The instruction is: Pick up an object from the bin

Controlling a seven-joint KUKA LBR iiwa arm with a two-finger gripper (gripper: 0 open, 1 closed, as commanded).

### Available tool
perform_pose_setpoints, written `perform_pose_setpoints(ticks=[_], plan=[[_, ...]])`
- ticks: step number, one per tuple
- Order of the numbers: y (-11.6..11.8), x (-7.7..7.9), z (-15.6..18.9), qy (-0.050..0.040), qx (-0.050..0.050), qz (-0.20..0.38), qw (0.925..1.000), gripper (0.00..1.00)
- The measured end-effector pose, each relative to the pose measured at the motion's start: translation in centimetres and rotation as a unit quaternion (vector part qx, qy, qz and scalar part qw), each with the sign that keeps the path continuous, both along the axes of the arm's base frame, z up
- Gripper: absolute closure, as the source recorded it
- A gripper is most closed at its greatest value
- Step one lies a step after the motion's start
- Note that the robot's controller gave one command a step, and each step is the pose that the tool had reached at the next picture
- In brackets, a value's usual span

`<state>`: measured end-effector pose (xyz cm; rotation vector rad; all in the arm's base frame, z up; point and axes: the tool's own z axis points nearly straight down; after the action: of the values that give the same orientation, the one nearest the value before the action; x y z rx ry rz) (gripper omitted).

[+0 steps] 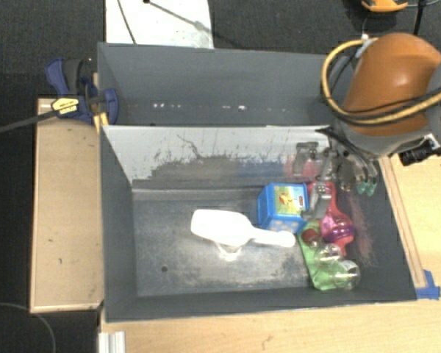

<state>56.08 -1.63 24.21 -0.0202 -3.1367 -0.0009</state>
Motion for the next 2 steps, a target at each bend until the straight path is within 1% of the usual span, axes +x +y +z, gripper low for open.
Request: perform_pose_setpoints(ticks=[1, 2], plan=[[0.0, 0.1, 0.5, -0.0044, 0.0, 0.0, 1.0, 0.0], [6.7, -1.6, -6.0, -0.0055, 0.0, 0.063, 0.998, 0.0]])
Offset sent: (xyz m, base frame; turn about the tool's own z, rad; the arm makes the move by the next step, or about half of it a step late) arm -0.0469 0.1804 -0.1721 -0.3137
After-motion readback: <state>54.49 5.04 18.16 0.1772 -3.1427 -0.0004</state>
